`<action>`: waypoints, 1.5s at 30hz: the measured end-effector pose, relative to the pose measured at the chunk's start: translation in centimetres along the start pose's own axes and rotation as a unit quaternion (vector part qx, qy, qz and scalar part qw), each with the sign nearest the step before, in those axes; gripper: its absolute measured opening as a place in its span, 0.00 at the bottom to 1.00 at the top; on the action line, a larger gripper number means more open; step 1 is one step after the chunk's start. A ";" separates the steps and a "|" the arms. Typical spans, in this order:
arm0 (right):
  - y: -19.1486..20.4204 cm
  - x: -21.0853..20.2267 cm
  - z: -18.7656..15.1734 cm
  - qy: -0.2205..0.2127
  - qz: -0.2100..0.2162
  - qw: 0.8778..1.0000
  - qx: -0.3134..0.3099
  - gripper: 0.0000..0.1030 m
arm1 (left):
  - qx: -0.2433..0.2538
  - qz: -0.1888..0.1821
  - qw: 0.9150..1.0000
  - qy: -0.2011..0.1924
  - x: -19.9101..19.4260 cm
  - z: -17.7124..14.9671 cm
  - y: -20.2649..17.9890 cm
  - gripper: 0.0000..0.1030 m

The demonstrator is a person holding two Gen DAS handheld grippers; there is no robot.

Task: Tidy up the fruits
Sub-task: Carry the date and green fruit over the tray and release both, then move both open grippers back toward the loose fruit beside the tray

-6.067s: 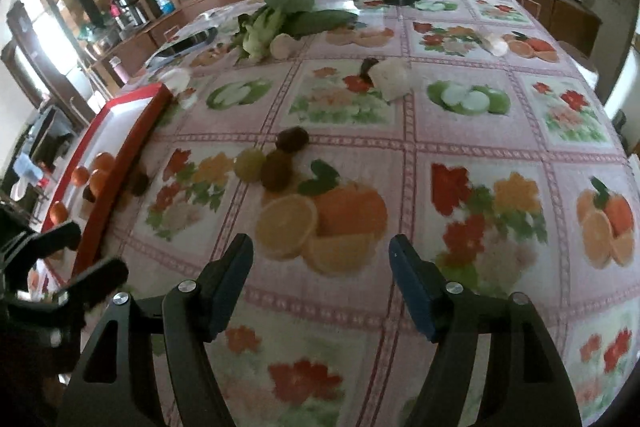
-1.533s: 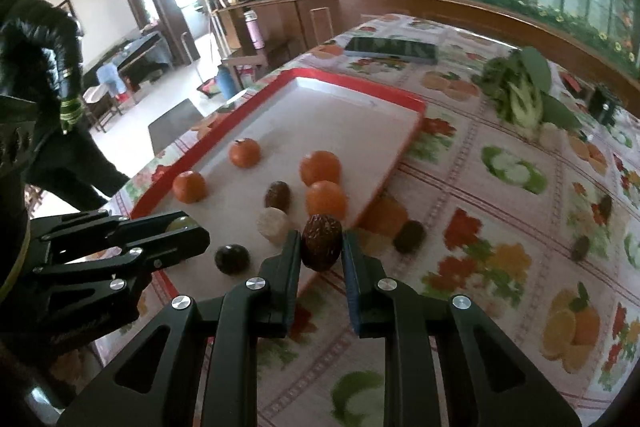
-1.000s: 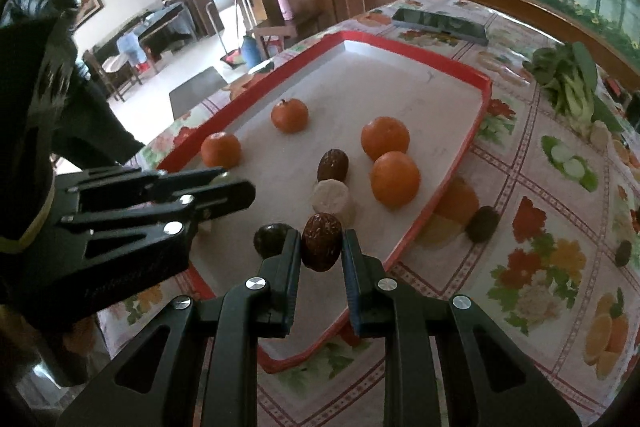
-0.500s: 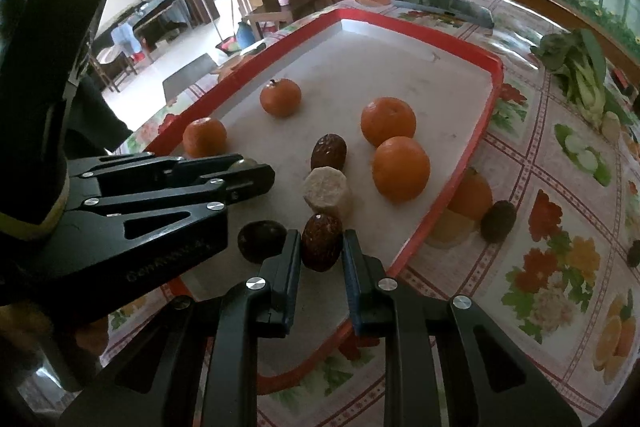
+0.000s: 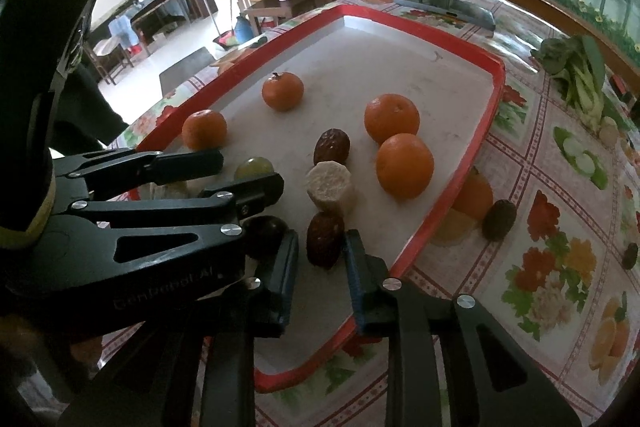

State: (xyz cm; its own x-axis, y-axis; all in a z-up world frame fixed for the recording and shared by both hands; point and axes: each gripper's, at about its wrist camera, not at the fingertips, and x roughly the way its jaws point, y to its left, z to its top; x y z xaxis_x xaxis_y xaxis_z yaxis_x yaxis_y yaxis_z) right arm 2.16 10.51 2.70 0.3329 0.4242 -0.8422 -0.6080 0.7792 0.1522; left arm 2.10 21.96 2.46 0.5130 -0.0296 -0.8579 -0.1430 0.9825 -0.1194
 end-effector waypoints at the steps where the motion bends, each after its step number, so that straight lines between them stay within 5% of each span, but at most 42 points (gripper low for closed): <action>1: 0.0 -0.1 -0.1 0.000 0.001 1.000 0.001 0.25 | -0.002 0.003 1.000 -0.002 -0.2 -0.1 0.0 0.64; 13: 0.4 -3.5 -1.4 -0.015 -0.003 1.000 -0.009 0.38 | -0.013 0.012 1.000 -0.022 -2.6 -1.0 -1.2 0.82; 15: 0.4 -4.2 -1.8 -0.020 -0.013 1.000 -0.011 0.46 | -0.014 0.010 1.000 -0.025 -3.0 -1.2 -1.8 0.83; 22: -1.7 -6.5 -3.5 -0.032 -0.025 0.999 0.005 0.49 | -0.001 0.004 0.999 -0.036 -4.4 -1.7 -4.7 0.86; 33: -9.3 -9.8 -8.1 -0.037 -0.049 0.993 0.102 0.55 | 0.067 -0.017 0.997 -0.027 -4.0 -2.4 -13.3 0.87; 45: -21.8 -12.8 -14.1 -0.043 -0.114 0.967 0.224 0.58 | 0.131 -0.029 0.991 0.006 -1.5 -3.6 -22.0 0.87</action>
State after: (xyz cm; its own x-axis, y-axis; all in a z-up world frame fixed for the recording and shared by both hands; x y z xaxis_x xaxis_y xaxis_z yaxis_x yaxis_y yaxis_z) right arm 0.96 -18.44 2.88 0.4915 0.2397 -0.8373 -0.1445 0.9705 0.1930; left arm 1.42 -0.27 4.53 0.5035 -0.0883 -0.8595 0.1116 0.9931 -0.0366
